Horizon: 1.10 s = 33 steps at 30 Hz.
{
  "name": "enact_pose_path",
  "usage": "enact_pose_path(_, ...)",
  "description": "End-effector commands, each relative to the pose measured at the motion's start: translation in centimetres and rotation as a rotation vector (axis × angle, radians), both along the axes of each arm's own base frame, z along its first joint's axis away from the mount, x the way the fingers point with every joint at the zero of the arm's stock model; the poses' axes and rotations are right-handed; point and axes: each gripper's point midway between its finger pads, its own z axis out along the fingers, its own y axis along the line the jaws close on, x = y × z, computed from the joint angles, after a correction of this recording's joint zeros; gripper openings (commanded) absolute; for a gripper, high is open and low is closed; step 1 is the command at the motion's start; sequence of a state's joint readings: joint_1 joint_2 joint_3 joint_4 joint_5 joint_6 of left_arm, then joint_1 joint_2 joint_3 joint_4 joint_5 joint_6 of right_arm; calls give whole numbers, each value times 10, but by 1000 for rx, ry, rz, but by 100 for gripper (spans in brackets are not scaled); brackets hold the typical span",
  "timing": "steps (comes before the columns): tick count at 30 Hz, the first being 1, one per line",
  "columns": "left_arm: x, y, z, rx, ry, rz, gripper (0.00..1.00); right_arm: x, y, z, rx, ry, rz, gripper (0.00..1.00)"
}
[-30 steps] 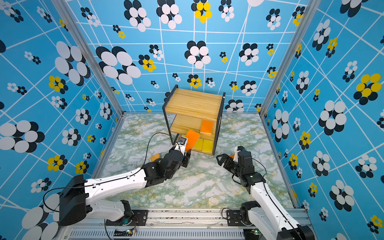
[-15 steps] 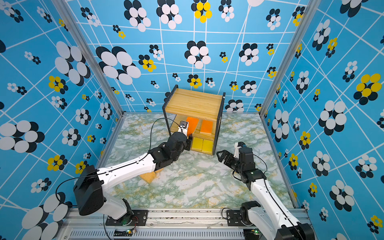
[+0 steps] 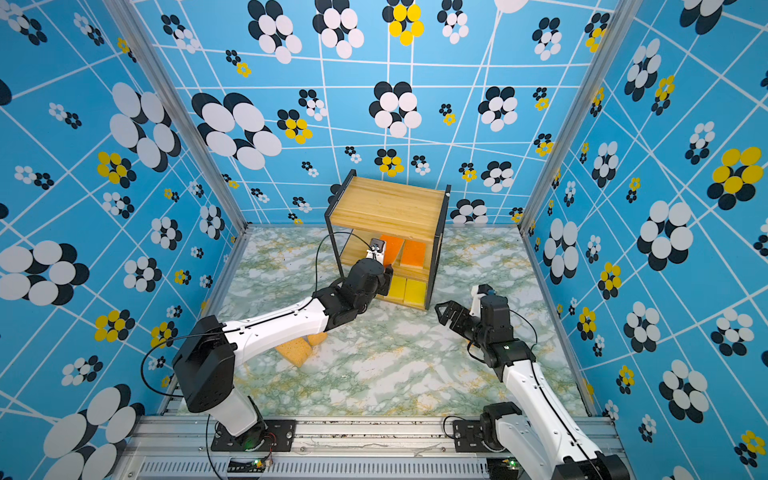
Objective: Place and organize the cleaning sponges onto the shelf
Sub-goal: 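Lift the orange sponge with the left gripper up to the shelf's upper tier, then lower the orange sponge beside the other one and open the left gripper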
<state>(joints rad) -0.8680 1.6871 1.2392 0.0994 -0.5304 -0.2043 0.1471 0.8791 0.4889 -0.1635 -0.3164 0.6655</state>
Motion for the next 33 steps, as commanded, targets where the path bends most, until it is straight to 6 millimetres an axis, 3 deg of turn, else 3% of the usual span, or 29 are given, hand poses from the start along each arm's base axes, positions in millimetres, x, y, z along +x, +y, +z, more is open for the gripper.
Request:
enact_pose_path(1, 12, -1, 8, -58, -34, 51, 57, -5, -1, 4, -15, 4, 20, 99)
enact_pose_path(20, 31, -4, 13, -101, -70, 101, 57, -11, -1, 4, -3, 3, 17, 99)
enact_pose_path(33, 39, -9, 5, -104, -46, 119, 57, -13, -2, 4, -4, 1, 13, 99)
